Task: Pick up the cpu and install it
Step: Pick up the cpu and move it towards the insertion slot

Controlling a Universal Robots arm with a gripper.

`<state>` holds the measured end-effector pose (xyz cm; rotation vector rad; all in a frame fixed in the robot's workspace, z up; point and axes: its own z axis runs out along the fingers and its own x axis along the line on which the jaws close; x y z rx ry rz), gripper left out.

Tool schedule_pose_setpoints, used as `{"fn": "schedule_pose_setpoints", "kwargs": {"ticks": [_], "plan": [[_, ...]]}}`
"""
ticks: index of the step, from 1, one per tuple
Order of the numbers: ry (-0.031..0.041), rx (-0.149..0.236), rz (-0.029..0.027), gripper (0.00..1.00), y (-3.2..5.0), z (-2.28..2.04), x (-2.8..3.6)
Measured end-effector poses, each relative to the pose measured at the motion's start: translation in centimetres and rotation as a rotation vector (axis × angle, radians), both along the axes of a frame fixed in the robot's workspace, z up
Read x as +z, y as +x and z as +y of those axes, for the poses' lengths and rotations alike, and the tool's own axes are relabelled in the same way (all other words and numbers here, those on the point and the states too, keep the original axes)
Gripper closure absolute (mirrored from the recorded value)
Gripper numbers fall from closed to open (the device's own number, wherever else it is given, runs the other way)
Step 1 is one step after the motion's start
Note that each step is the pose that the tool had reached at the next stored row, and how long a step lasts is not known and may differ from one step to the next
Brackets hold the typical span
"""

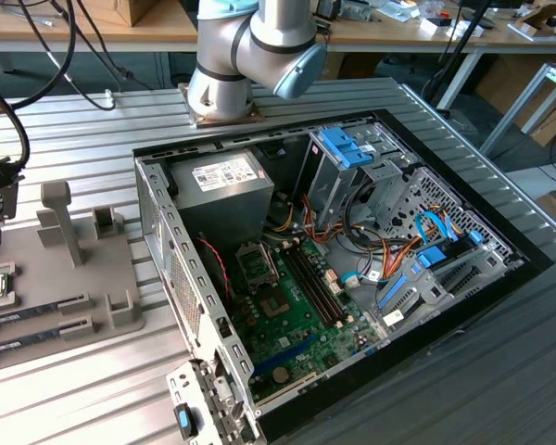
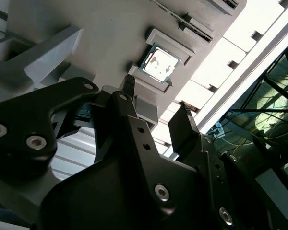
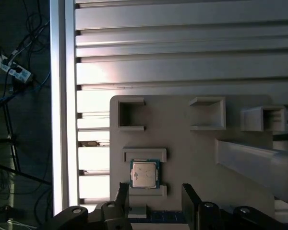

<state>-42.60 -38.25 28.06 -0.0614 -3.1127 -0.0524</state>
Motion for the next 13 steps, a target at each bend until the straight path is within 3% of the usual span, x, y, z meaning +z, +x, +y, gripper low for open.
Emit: {"fn": "schedule_pose_setpoints", "kwargs": {"ticks": [13], "plan": [[0.0,0.011,-0.0001,0.44,-0.11,0.0,-1.08]]}}
